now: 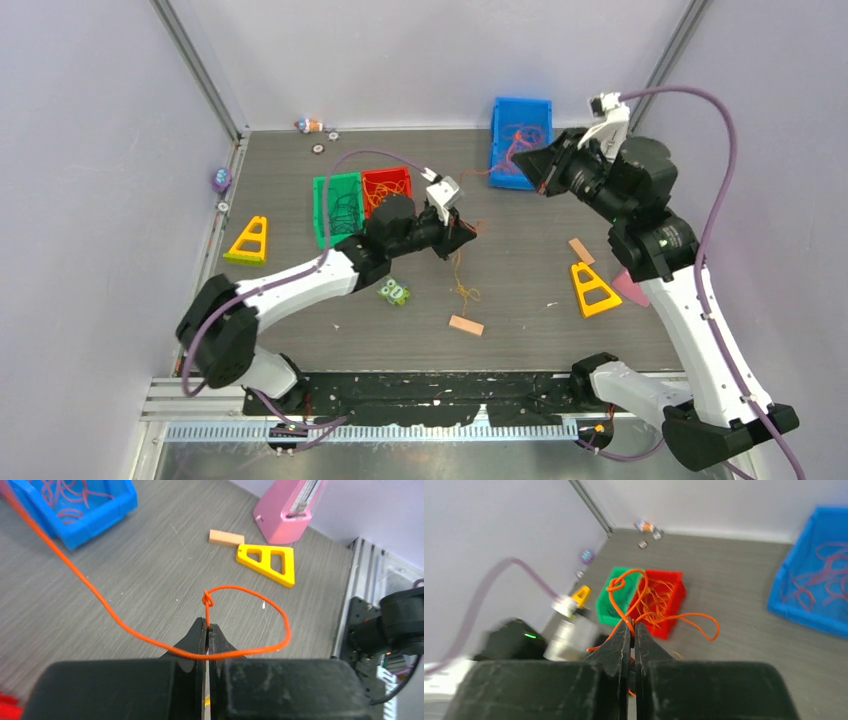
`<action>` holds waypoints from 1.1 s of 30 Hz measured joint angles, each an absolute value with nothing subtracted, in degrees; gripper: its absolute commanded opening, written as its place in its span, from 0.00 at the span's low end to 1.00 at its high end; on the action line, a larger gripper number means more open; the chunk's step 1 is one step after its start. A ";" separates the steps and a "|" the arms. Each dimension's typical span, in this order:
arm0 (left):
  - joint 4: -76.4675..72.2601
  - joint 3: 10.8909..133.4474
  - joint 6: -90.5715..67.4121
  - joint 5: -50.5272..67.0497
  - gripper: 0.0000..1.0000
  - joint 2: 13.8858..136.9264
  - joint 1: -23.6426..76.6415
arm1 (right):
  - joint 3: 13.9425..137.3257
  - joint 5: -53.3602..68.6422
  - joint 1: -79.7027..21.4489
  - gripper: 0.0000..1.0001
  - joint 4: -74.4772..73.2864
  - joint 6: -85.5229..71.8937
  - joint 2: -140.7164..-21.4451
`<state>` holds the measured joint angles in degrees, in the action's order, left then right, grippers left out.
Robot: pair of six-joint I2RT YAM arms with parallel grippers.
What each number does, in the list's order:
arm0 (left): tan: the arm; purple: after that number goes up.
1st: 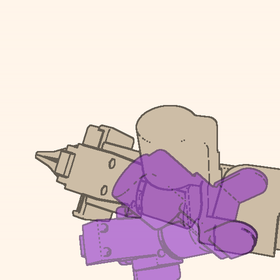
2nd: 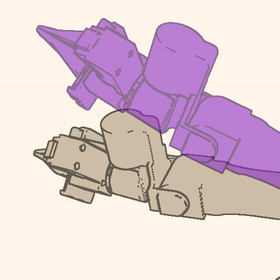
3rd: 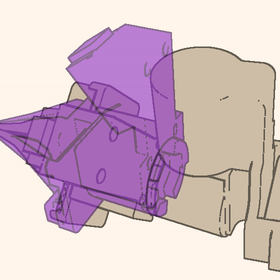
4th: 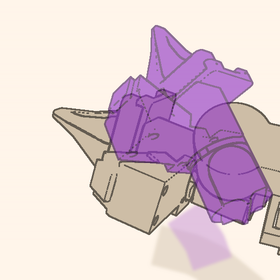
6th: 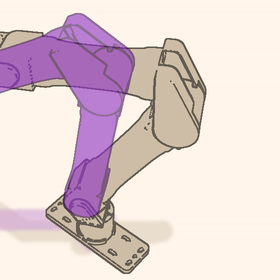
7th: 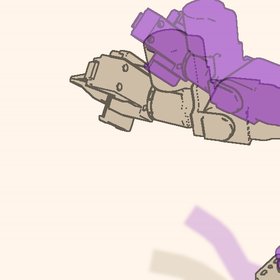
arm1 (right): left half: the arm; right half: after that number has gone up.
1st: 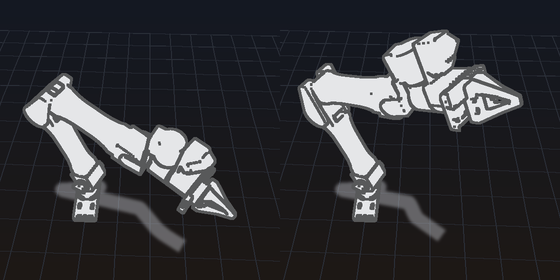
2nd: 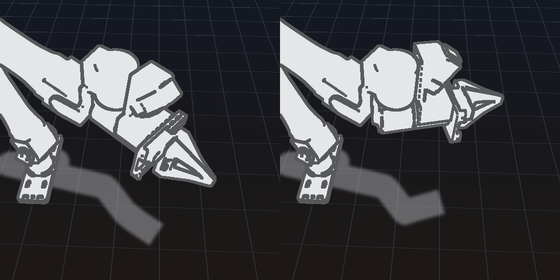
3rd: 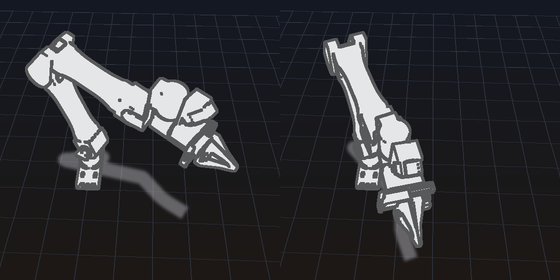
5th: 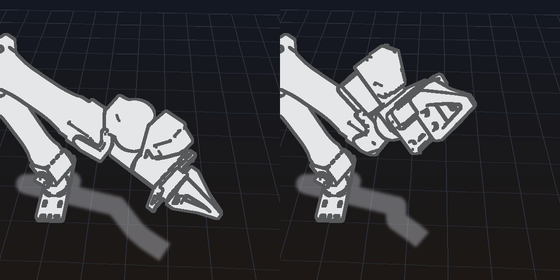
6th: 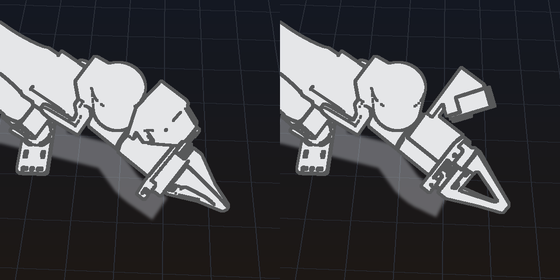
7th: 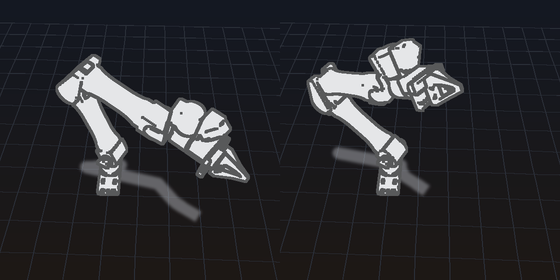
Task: Untangle the cables
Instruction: Untie the cable.
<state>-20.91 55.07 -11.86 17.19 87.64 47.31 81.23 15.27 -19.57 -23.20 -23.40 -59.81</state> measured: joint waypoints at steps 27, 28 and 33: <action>20.84 67.61 -19.42 23.51 0.00 74.22 42.52 | 33.98 31.83 -27.42 0.10 -2.61 -17.65 -50.50; 20.86 67.61 -19.79 24.25 0.00 74.32 42.52 | 33.95 31.77 -28.93 0.10 -1.26 -17.28 -51.07; 20.03 67.61 -22.39 27.62 0.00 75.61 42.52 | 33.32 30.74 -34.17 0.12 6.15 -16.16 -53.23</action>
<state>20.03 67.61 -22.39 27.62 75.61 42.52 33.32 30.74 -34.17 6.15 -16.16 -53.23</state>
